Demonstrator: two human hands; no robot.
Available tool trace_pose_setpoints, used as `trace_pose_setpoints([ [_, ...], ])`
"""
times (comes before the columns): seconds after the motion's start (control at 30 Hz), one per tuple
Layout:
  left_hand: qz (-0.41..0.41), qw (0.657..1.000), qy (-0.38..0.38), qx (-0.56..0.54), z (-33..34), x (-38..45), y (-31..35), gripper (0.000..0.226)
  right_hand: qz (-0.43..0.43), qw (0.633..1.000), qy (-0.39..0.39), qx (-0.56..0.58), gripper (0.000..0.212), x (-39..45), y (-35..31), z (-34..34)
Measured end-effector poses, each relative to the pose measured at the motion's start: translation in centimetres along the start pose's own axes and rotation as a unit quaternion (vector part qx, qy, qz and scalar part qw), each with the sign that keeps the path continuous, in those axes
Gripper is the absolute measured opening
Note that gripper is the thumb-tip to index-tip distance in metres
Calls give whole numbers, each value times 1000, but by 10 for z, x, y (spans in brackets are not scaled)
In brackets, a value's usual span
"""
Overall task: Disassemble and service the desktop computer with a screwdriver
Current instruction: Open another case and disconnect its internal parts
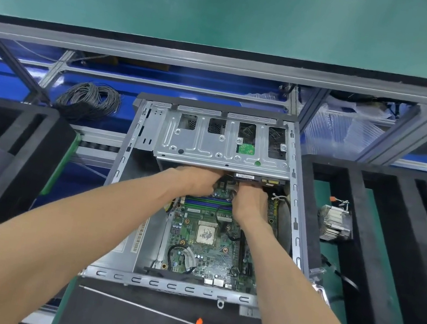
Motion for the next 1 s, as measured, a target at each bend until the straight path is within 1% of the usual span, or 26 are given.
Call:
trace_pose_setpoints([
  [0.07, -4, 1000, 20, 6, -2, -1, -2, 14, -5, 1000, -2, 6, 20, -1, -1, 0],
  [0.13, -7, 999, 47, 14, -8, -4, -4, 29, -5, 1000, -4, 10, 20, -3, -3, -2],
  [0.2, -17, 999, 40, -3, -11, -9, -8, 42, -1, 1000, -3, 6, 18, -3, -3, -4],
  [0.23, -27, 999, 22, -14, -11, -11, -13, 43, -1, 1000, -2, 3, 17, -4, -3, -5],
  [0.3, -50, 998, -19, -21, -8, -18, -26, 32, -9, 1000, -1, -5, 19, -4, -4, -7],
  [0.37, -66, 996, -45, -25, -6, -25, -38, 28, -15, 1000, -2, -13, 21, -4, -5, -8],
  [0.47, -67, 997, -32, -22, -9, -34, -49, 31, -21, 1000, 2, -17, 24, -4, -6, -9],
  [0.57, -72, 997, -28, -9, -6, -40, -54, 27, -29, 999, 15, -28, 25, -4, -6, -11],
  [0.67, -75, 997, -22, 6, -2, -34, -53, 35, -33, 999, 11, -34, 23, -1, -5, -9],
  [0.77, -84, 996, -20, 14, 0, -31, -55, 38, -40, 999, -10, -13, 31, 4, -4, -4],
  [0.9, -86, 996, -14, -19, -1, -29, -58, 38, -48, 998, -35, -2, 45, 10, -4, 3],
  [0.93, -90, 996, -13, -27, 0, -28, -59, 38, -52, 998, -35, -5, 45, 10, -6, 3],
  [1.0, -95, 995, -12, -33, 1, -27, -60, 37, -62, 998, -16, -6, 37, 11, -8, -1],
])
Point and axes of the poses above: each hand's wrist, its own x-axis towards the middle knuckle, its own z-axis out of the palm, y = z × x, the point moved 6 cm from there along x, towards the middle knuckle, and after that the axes turned 4 degrees about y, right-handed, at the moved point
